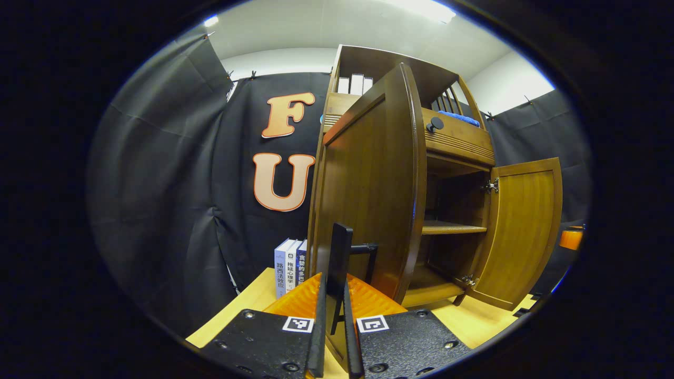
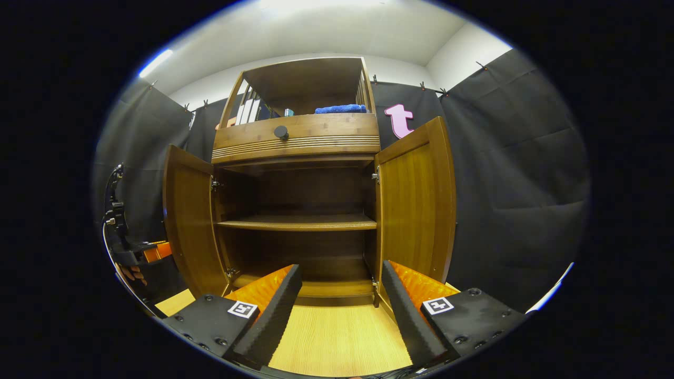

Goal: Open the right door of the double-door shoe cabinet with the right hand, and open the left door with the left hand.

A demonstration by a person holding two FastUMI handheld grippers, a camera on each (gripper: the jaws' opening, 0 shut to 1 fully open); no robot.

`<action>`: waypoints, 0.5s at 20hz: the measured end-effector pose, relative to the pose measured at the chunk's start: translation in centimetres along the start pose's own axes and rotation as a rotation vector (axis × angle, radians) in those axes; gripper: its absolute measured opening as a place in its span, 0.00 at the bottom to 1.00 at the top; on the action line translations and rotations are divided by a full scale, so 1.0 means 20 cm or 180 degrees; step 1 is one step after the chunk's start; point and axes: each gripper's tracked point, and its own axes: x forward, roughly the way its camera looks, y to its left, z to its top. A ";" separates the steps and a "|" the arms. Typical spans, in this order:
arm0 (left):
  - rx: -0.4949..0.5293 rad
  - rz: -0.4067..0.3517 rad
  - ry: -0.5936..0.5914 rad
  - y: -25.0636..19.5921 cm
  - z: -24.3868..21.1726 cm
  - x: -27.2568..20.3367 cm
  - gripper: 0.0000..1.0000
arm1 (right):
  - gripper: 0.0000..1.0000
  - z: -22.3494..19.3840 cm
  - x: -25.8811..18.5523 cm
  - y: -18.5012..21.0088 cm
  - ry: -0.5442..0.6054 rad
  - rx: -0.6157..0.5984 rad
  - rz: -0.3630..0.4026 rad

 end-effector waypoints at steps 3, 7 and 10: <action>0.0017 0.0136 0.0012 0.15 -0.01 0.00 0.15 | 1.00 -0.01 0.00 -0.01 0.0013 -0.0009 -0.0002; 0.0051 -0.0010 0.0004 0.17 0.00 0.00 0.09 | 0.98 -0.01 0.01 -0.03 0.0036 0.0004 -0.0002; 0.0078 -0.0108 0.0026 0.19 -0.02 -0.03 0.11 | 0.94 -0.02 0.02 -0.02 0.0033 0.0004 0.0007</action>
